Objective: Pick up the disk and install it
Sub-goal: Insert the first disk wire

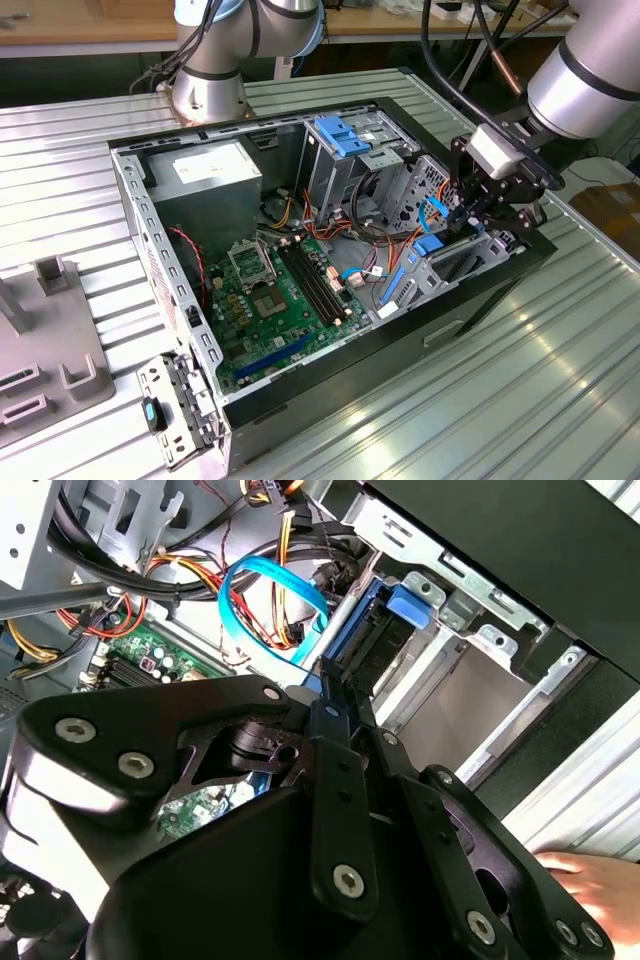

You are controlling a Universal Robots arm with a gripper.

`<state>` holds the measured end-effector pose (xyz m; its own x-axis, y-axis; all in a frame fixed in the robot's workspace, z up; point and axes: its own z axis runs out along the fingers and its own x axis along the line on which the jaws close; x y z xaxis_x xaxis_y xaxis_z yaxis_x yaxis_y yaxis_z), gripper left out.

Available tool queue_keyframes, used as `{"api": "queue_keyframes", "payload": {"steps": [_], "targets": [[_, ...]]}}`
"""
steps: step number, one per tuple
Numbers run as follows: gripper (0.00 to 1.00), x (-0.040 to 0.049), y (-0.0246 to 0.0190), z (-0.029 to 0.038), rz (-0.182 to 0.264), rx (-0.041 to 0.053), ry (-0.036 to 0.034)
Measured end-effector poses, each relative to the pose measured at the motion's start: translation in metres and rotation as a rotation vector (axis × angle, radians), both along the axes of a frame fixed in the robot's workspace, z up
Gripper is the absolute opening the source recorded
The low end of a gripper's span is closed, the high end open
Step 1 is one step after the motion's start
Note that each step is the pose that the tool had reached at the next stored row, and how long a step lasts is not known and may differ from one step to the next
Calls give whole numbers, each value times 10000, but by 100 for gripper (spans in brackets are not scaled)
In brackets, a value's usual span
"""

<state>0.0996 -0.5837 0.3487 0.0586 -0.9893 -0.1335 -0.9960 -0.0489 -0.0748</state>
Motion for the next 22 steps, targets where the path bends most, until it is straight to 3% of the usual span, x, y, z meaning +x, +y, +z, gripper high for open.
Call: {"api": "queue_keyframes", "payload": {"steps": [22], "targets": [[16, -13, -5, -48, -9, -33, 0]]}}
